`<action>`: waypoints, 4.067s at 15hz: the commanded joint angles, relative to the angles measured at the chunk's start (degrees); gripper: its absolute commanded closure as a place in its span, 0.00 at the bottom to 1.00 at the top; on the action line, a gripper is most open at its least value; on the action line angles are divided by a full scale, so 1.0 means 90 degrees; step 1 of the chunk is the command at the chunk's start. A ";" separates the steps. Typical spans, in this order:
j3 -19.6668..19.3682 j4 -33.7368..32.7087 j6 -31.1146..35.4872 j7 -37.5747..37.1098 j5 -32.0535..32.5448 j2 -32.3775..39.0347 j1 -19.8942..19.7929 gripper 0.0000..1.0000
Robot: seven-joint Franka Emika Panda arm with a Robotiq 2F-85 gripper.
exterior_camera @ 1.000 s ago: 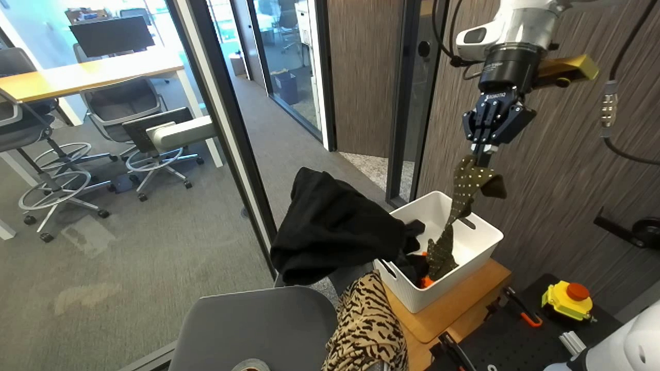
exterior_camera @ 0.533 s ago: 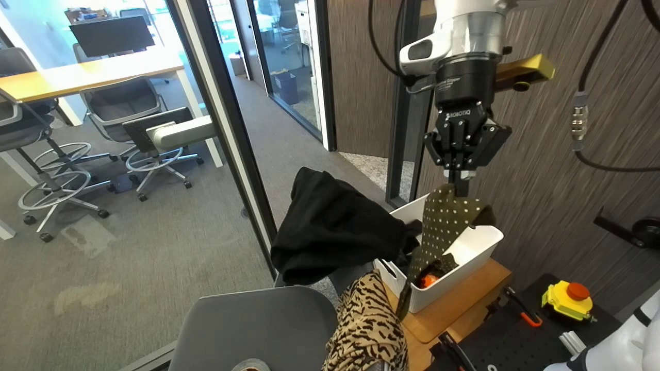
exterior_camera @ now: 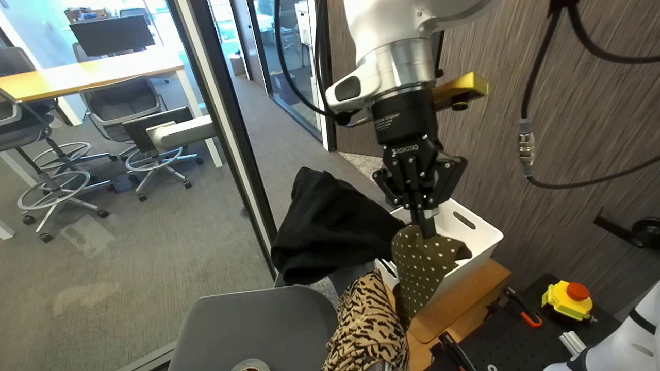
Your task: Pick up the sock with green and white dots from the box and put it on the chair's headrest
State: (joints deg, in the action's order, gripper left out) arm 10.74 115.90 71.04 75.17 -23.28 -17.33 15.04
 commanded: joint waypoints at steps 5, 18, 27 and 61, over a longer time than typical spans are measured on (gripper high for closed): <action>0.0395 -0.1732 -0.0404 -0.0313 0.0039 0.1720 0.0208 0.93; 0.1060 -0.2786 -0.0435 -0.1391 -0.0058 0.3480 0.0574 0.93; 0.1176 -0.3143 -0.0432 -0.1732 -0.0053 0.3978 0.0669 0.93; -0.1053 0.1075 0.0624 -0.2815 0.0076 -0.2774 -0.1146 0.00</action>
State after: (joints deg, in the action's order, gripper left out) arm 1.74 115.79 71.74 54.68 -23.10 -33.14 5.80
